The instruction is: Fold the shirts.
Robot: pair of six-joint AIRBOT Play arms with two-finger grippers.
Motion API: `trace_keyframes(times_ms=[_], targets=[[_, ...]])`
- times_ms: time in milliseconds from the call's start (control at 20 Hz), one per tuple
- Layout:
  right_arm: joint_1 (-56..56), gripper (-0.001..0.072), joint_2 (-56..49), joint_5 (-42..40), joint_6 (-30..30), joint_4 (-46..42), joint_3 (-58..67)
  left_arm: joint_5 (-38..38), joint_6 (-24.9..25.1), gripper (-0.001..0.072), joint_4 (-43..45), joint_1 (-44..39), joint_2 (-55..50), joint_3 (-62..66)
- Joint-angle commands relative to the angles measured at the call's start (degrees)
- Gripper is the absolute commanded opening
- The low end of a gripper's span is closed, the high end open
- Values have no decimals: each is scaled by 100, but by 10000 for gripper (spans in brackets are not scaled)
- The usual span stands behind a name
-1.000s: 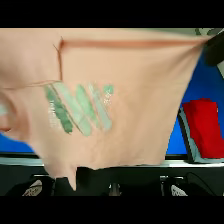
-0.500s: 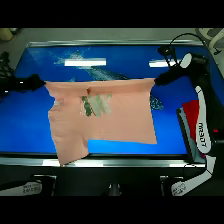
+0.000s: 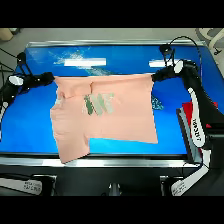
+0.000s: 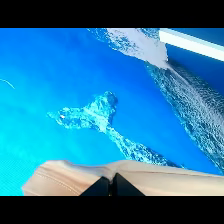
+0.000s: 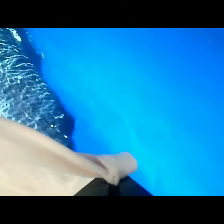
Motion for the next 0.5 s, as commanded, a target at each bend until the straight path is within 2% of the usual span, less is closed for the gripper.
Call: trace_keyframes(times_ms=[0,100,250,450], targets=[[0,19,35,942,-136,173,0,-592,28,21,457,13,-11,212],[0,19,125,1657,-487,94,0,-1217,26,21,866,101,118,367],[13,19,79,2813,-476,109,-2,-2588,17,21,1204,129,151,374],[17,19,-125,3469,-479,105,-160,-3475,-761,21,2135,114,151,162]])
